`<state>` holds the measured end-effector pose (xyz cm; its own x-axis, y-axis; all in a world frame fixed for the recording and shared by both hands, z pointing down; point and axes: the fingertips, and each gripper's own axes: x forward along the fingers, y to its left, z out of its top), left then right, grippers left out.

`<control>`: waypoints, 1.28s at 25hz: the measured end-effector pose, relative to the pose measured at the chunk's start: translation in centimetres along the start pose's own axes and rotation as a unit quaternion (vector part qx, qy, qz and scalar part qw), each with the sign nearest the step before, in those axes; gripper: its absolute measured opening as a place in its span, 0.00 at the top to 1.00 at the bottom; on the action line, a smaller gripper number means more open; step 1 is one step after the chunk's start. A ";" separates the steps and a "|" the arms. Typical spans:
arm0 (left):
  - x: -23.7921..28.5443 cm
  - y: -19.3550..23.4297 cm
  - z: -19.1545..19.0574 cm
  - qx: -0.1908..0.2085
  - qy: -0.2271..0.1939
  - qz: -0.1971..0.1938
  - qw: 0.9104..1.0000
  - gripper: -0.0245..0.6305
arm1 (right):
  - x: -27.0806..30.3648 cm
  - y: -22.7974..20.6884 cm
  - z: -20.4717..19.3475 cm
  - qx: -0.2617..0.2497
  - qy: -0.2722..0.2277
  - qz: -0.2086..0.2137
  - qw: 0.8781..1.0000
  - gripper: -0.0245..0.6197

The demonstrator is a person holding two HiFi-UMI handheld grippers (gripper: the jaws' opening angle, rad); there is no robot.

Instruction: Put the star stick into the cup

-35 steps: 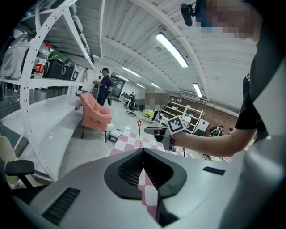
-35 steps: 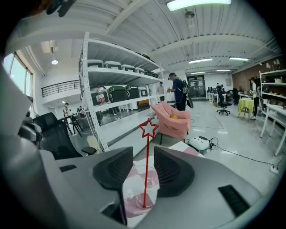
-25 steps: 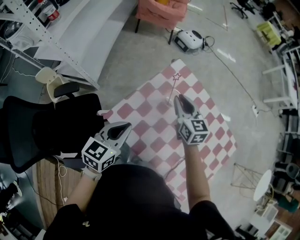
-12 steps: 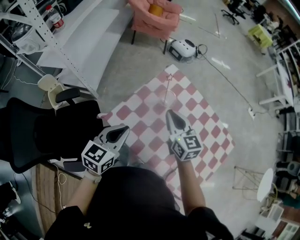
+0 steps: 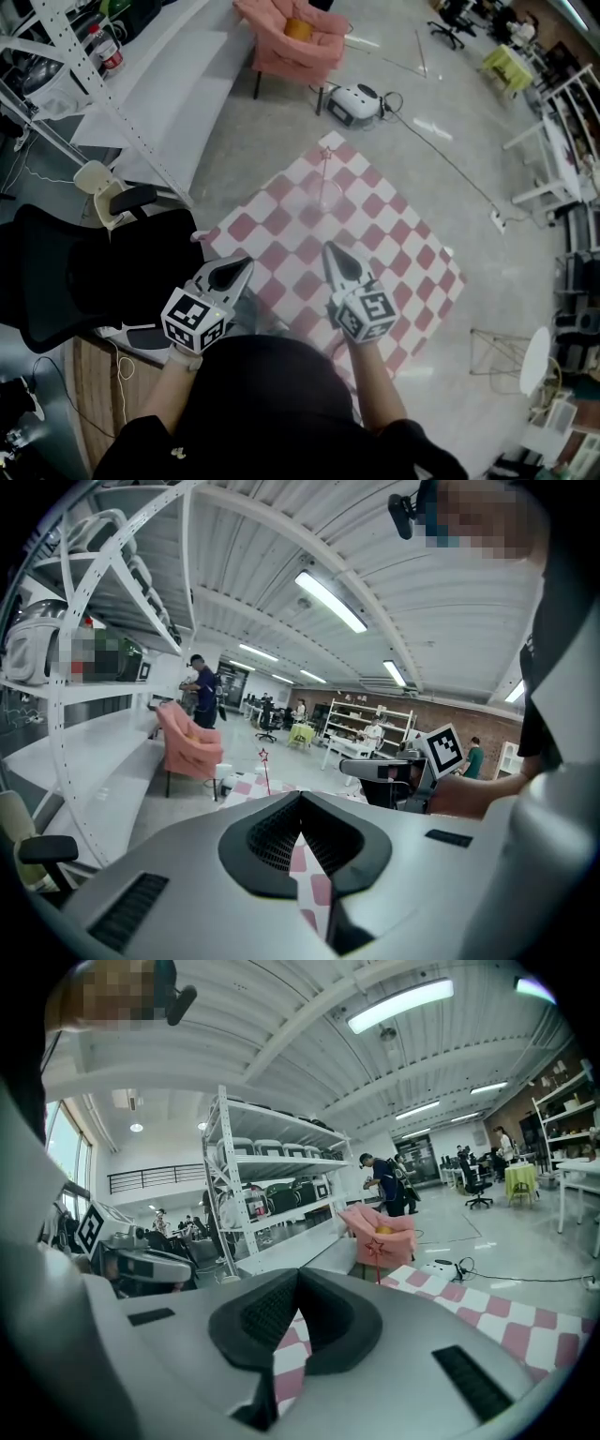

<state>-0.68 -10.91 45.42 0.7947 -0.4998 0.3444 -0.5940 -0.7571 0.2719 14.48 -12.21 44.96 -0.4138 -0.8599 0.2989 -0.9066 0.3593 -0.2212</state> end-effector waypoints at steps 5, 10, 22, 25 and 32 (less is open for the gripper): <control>-0.1 -0.8 -0.2 0.003 -0.001 -0.002 1.000 0.90 | -1.1 1.2 -0.9 -0.001 0.004 0.005 1.000 0.94; 0.0 -1.7 0.0 0.006 -0.006 -0.009 1.000 0.90 | -1.7 1.7 -1.6 -0.002 0.004 0.005 1.000 0.94; 0.0 -2.6 0.0 0.010 -0.010 -0.013 1.000 0.90 | -2.2 2.2 -2.1 -0.019 0.013 0.012 1.000 0.94; 0.0 -2.7 0.0 0.012 -0.009 -0.014 1.000 0.90 | -2.3 2.1 -2.0 -0.015 0.012 0.013 1.000 0.94; 0.1 -2.6 0.0 0.012 -0.006 -0.012 1.000 0.90 | -2.4 2.0 -1.6 -0.025 0.012 0.009 1.000 0.94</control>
<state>0.92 -9.03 44.74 0.8098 -0.4869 0.3274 -0.5723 -0.7785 0.2576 13.55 -8.88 45.33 -0.4322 -0.8443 0.3167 -0.9014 0.3938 -0.1803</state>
